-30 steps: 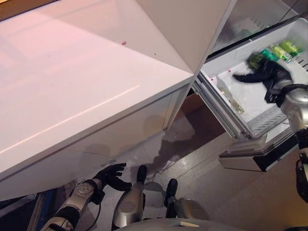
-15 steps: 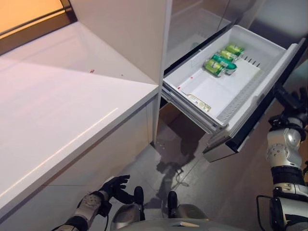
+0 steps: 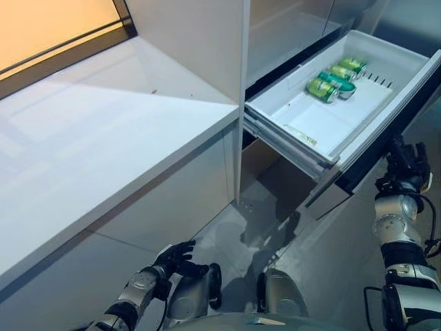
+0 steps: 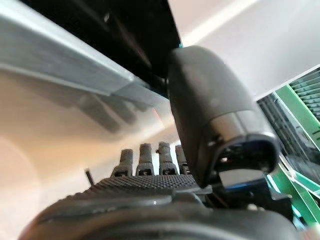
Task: Put drinks into fridge and close the fridge
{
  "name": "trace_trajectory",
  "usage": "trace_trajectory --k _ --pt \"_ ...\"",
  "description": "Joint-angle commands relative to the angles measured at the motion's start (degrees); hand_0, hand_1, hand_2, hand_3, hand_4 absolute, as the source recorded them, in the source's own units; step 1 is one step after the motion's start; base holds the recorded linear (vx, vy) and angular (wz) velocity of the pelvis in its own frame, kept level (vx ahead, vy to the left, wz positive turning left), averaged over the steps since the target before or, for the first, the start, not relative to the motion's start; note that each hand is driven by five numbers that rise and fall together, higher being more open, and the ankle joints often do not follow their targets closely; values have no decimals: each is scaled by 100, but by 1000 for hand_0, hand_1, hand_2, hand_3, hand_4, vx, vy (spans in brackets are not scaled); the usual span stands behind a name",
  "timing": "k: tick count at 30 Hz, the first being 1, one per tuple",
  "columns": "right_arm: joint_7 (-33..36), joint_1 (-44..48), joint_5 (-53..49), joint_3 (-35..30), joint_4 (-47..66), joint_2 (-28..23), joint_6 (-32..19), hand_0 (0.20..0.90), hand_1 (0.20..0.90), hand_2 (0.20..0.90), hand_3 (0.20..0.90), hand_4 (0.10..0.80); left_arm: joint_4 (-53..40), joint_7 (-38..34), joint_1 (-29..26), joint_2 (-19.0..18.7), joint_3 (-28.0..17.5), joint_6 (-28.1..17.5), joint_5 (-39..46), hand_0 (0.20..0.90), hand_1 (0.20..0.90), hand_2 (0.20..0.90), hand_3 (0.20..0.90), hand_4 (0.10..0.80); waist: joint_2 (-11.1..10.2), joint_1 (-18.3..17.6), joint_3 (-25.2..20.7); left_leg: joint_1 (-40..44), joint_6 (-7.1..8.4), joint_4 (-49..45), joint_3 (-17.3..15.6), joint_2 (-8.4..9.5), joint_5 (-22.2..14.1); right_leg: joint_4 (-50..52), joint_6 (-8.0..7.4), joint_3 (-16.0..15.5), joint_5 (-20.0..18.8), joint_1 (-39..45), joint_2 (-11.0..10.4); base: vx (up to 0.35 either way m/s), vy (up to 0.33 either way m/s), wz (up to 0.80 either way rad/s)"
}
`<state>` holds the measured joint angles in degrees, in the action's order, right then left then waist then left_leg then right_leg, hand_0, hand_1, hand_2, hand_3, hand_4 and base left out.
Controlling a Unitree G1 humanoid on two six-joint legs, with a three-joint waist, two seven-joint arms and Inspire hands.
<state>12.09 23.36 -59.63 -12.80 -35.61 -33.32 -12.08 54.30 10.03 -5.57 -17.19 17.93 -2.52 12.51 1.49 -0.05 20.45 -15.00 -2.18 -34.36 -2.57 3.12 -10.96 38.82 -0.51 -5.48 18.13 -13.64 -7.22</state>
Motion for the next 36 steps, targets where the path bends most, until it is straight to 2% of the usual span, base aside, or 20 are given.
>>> trace_trajectory --k 1,7,13,22,30,33,36 --pt "-1375 743 -19 536 392 -402 220 900 900 900 900 800 -239 -226 492 -197 60 145 -44 900 900 900 900 800 -115 374 26 126 -443 -443 81 286 -969 145 356 -370 -77 86 75 -33 20 7" --pt "-1944 1355 23 951 374 -558 360 900 900 900 900 800 -348 -277 612 -259 4 53 108 900 900 900 900 800 -50 581 190 -61 -422 -489 221 374 -859 422 418 -485 -11 -125 26 -23 23 9" --pt "-2225 2119 237 1475 160 -666 534 900 900 900 900 800 -428 -190 718 -345 -22 22 139 900 900 900 900 800 0 800 221 -31 -366 -315 350 439 -723 409 444 -591 12 -79 7 15 12 8" --pt "-2514 2879 745 2137 -323 -885 859 900 900 900 900 800 -510 -5 860 -439 -50 5 165 900 900 900 900 800 15 1054 89 273 -267 173 535 435 -523 59 425 -792 -21 323 -37 60 5 19" --pt "-2278 2915 625 2107 -709 -961 998 900 900 900 900 800 -504 65 956 -520 -89 85 -84 900 900 900 900 800 -59 1192 -154 697 -203 689 675 400 -408 -577 322 -941 -141 873 -12 63 -10 20" --pt "-1978 2803 644 1985 -829 -943 845 900 900 900 900 800 -453 67 971 -536 -107 97 -127 900 900 900 900 800 -81 1171 -259 868 -177 940 686 368 -338 -869 256 -924 -223 1028 42 29 -4 10" --pt "-1394 2588 728 1808 -815 -843 602 900 900 900 900 800 -381 66 940 -521 -115 104 -130 900 900 900 900 800 -100 1100 -360 1027 -161 1202 652 324 -251 -1199 192 -882 -330 1162 90 -3 -1 1"
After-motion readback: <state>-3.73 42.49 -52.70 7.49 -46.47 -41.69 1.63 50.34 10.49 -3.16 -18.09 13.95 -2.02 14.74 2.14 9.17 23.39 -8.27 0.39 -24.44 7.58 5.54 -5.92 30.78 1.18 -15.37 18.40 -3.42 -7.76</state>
